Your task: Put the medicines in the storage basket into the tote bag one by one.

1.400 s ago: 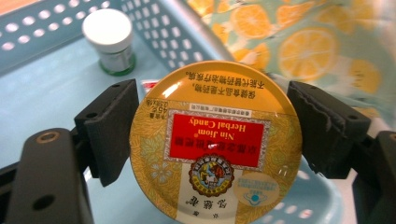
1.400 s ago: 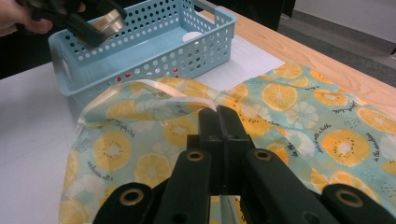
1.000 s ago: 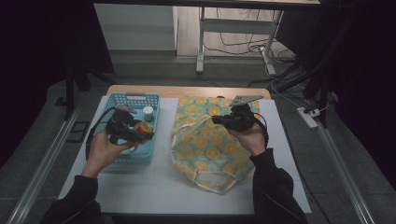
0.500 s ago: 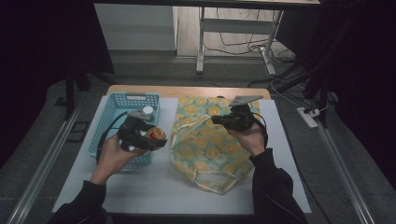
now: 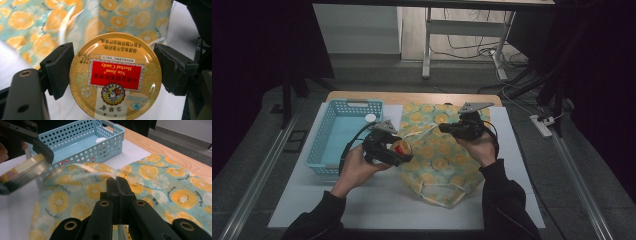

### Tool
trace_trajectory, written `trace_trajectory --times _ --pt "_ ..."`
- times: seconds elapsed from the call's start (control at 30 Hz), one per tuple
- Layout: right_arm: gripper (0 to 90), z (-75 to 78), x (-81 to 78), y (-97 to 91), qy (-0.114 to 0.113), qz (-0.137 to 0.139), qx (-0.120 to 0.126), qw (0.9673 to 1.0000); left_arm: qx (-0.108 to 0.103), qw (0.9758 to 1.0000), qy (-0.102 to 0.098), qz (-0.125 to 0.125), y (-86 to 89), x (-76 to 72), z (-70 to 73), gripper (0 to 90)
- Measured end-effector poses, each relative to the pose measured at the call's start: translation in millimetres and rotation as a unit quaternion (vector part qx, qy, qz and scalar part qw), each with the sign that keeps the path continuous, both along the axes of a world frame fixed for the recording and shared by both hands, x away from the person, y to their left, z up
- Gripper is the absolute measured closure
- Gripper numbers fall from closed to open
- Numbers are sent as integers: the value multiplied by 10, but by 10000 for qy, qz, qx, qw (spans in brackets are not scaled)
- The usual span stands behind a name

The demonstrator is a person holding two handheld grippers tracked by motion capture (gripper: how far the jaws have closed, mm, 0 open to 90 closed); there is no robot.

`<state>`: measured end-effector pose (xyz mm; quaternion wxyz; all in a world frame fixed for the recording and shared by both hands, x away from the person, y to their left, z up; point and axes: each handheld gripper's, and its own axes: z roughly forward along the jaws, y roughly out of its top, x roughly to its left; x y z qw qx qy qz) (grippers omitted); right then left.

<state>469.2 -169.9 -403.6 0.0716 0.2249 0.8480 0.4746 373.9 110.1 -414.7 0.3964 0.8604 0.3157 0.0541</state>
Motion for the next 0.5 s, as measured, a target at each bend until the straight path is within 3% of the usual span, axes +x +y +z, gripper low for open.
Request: trace_trajectory --times 0.5 --pt "900 -29 32 -18 -11 -57 23 10000 102 9991 24 -417 -555 198 -142 205"
